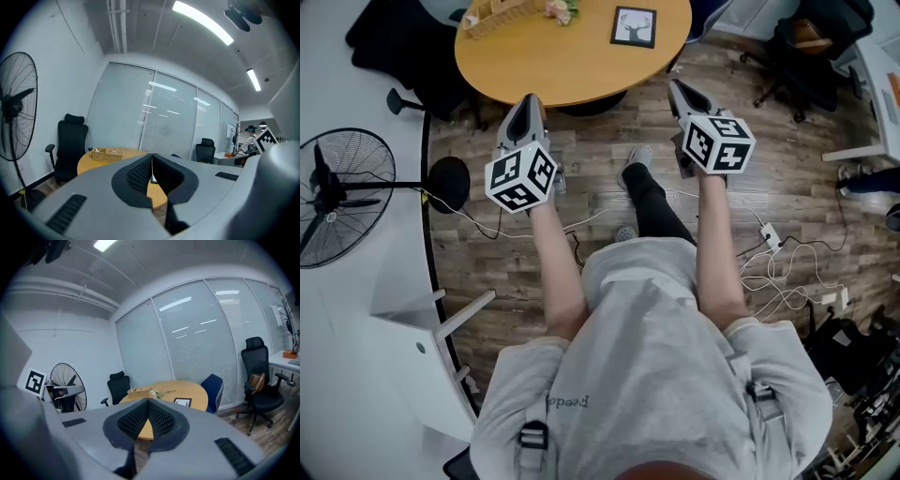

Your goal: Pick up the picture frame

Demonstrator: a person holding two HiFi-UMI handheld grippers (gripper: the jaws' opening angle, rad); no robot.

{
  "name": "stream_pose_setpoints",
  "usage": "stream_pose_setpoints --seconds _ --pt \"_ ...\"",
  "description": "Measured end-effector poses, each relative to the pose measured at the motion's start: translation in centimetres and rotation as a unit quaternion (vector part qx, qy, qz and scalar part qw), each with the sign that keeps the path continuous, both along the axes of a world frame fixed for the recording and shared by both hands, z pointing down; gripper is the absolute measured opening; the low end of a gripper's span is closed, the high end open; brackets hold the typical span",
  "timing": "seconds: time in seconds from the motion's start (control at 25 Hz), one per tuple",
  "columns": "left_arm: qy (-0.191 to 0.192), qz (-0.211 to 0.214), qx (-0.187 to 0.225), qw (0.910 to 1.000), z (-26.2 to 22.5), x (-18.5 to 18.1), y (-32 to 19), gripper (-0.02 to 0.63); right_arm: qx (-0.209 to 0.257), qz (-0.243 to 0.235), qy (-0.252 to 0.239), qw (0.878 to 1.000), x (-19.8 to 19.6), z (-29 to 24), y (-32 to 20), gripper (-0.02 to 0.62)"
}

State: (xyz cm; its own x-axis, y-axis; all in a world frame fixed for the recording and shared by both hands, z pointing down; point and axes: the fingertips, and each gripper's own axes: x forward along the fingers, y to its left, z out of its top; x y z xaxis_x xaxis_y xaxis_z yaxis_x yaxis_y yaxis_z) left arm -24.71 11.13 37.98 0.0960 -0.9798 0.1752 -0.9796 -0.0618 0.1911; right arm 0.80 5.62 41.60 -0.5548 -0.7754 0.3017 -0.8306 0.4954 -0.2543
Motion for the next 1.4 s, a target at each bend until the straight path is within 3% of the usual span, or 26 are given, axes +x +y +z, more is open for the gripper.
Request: stream_pose_setpoints --seconds 0.24,0.84,1.2,1.4 --pt "-0.018 0.002 0.000 0.9998 -0.5 -0.7 -7.2 0.028 0.003 0.000 -0.022 1.000 -1.2 0.0 -7.5 0.023" --pt "-0.040 0.051 -0.022 0.9977 -0.6 2.3 -26.5 0.028 -0.014 0.035 -0.043 0.998 0.1 0.8 -24.7 0.023" --pt "-0.056 0.079 -0.026 0.9949 0.1 5.4 -35.3 0.028 -0.018 0.061 -0.043 0.997 2.6 2.0 -31.7 0.023" --pt "-0.059 0.089 -0.027 0.9939 1.0 6.8 -36.9 0.028 -0.024 0.081 -0.039 0.996 4.4 3.1 -32.9 0.023"
